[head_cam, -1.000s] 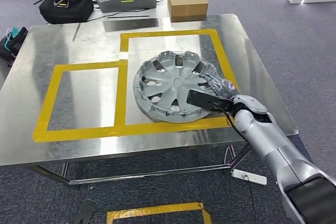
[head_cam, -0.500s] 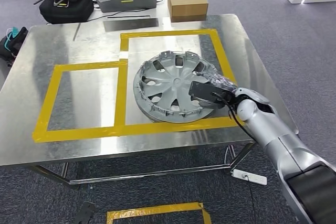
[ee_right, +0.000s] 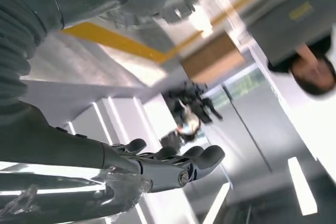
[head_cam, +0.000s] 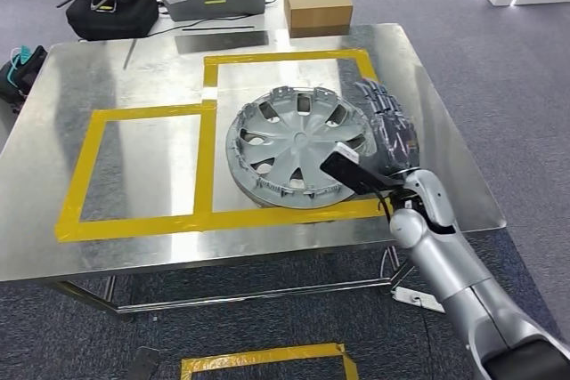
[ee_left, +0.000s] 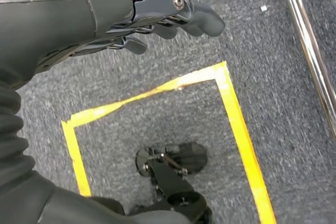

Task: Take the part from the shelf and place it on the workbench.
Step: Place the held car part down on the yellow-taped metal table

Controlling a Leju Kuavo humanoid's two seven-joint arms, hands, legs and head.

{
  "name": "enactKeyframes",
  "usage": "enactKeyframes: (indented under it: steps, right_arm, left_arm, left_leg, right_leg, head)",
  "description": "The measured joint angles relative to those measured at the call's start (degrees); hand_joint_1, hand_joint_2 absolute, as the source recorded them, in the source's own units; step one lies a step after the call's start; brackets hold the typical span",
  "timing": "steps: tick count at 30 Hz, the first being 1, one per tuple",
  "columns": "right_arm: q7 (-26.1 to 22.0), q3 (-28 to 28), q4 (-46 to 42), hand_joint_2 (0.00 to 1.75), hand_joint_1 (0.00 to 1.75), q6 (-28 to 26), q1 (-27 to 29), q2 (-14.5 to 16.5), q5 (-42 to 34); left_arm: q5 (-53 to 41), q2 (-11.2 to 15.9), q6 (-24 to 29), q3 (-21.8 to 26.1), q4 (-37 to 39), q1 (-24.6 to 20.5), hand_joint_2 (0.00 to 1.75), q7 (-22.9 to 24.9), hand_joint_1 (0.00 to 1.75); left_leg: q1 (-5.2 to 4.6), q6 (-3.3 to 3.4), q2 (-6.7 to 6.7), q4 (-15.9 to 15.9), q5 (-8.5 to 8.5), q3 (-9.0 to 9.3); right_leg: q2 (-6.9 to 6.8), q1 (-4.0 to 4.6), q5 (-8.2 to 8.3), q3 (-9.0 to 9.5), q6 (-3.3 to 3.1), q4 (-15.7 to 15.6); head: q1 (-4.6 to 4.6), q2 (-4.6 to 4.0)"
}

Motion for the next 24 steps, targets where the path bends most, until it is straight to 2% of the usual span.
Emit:
enactKeyframes:
  steps: [5,14,19,24]
  right_arm:
    - [-1.61,-4.69,-11.05,1.75,0.00,-3.05,6.81,-0.03,-1.03]
    - [-9.70,-11.50,-26.07,1.75,0.00,-7.76,21.38,-0.04,-9.40]
    - [-12.46,-14.99,-32.67,1.75,0.00,-9.39,29.70,-0.01,-12.80]
    - [-14.07,-18.58,-37.36,1.75,0.00,-9.36,36.13,0.24,-15.79]
  left_arm:
    - [0.00,-0.04,-1.39,2.25,0.00,0.44,0.00,-0.16,0.00]
    - [-0.01,-0.25,-2.23,6.31,0.00,1.08,0.00,-0.17,0.00]
    - [-0.01,-0.42,-2.59,7.71,0.02,1.32,0.00,-0.23,0.00]
    - [0.00,-0.60,-2.36,8.40,0.02,1.52,0.00,-0.31,0.00]
  left_leg:
    - [0.00,-0.01,0.00,0.00,-0.02,-0.02]
    - [-0.01,-0.03,-0.04,-0.01,-0.07,-0.03]
    - [-0.06,0.00,-0.04,0.01,-0.16,-0.04]
    - [-0.44,0.34,-0.04,0.08,-0.40,-0.04]
  right_leg:
    - [0.00,0.00,-0.02,-0.25,-0.02,-0.01]
    - [-0.07,0.00,-0.07,-0.40,-0.04,-0.02]
    - [-0.08,-0.04,-0.10,-0.39,-0.05,-0.07]
    - [-0.06,-0.39,-0.15,-0.35,0.14,-0.20]
  head:
    - [0.01,0.00]
    - [0.01,0.00]
    - [-0.01,0.00]
    - [-0.02,0.00]
